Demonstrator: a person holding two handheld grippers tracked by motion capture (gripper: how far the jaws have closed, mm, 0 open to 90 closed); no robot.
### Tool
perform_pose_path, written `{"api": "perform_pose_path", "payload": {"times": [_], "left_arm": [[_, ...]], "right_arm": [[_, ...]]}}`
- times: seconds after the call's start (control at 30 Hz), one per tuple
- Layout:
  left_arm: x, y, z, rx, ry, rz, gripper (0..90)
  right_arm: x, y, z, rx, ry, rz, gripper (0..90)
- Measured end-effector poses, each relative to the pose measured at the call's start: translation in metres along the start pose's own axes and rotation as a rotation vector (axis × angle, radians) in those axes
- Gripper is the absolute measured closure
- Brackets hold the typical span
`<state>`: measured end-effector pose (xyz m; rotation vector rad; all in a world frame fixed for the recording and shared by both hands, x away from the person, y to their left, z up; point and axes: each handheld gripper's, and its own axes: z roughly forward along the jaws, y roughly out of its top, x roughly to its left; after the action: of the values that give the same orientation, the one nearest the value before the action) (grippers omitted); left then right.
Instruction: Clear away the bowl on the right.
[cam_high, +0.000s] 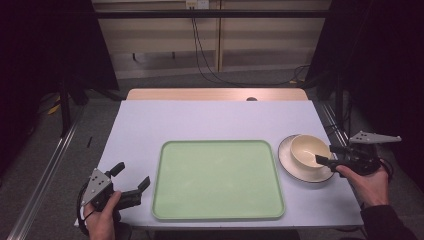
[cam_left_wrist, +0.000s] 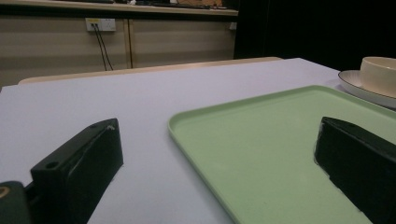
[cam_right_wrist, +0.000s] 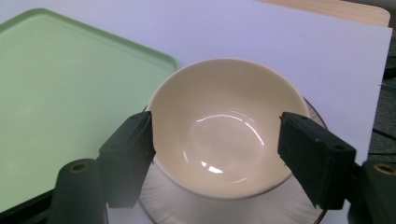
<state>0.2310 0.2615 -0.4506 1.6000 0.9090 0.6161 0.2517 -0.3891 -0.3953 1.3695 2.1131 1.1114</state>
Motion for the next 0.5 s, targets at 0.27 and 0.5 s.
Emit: {"api": "perform_pose_path", "payload": {"times": [0.27,0.5], "left_arm": [[0.0,0.0,0.0,0.001,-0.003,0.0,1.2],[0.0,0.0,0.0,0.002,0.007,-0.001,1.2]], "right_arm": [[-0.02,0.005,0.019,0.062,-0.05,0.019,26.7],[-0.03,0.011,0.031,0.139,-0.075,0.037,26.5]]}}
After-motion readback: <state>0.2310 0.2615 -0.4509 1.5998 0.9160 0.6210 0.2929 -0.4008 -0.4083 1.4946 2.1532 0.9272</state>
